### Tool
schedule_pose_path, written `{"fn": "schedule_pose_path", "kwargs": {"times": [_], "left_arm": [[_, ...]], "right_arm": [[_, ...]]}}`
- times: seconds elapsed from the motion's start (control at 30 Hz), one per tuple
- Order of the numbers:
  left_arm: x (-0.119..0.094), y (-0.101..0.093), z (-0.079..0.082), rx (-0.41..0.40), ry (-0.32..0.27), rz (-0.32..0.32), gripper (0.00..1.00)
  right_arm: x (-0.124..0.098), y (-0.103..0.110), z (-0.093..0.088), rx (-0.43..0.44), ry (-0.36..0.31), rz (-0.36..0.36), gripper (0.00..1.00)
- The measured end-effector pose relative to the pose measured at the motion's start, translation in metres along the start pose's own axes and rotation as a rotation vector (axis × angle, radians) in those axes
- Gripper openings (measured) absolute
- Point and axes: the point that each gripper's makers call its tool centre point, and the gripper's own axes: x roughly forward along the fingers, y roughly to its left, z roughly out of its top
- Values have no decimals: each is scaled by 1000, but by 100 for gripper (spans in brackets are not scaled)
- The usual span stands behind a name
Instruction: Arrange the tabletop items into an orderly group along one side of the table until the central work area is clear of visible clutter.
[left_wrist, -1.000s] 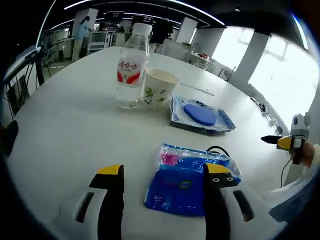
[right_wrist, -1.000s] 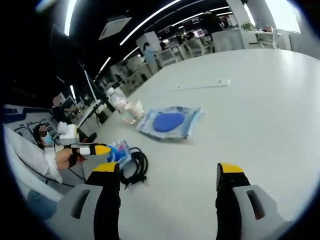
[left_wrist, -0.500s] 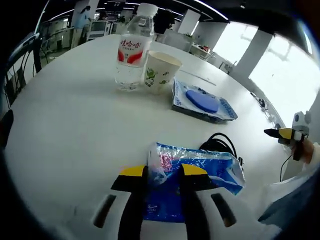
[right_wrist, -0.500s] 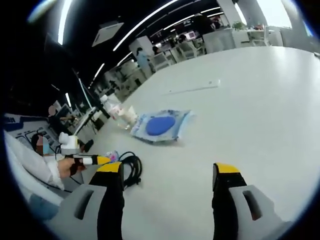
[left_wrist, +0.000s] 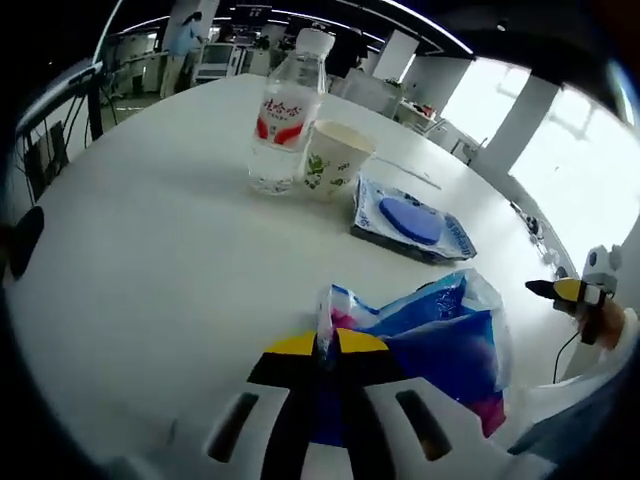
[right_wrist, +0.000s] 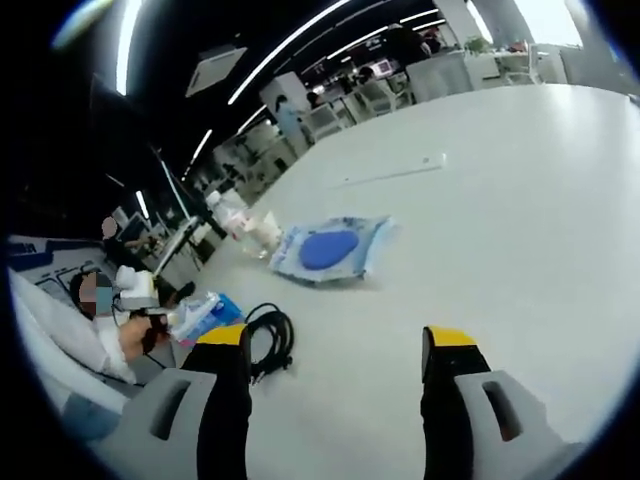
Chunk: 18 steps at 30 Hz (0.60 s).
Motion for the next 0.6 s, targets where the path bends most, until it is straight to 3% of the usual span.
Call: {"fn": "schedule_pose_path", "kwargs": {"times": [0.13, 0.2, 0.4, 0.6], "left_arm": [[-1, -4, 6, 2, -23, 18, 2], [0, -8, 4, 6, -21, 26, 2], [2, -11, -1, 21, -10, 48, 2], [-2, -16, 5, 22, -18, 64, 2]], "right_arm": [[10, 24, -5, 19, 25, 60, 69], [19, 47, -12, 27, 64, 122, 69], [43, 106, -39, -48, 190, 245, 68], [60, 138, -52, -10, 257, 313, 68]]}}
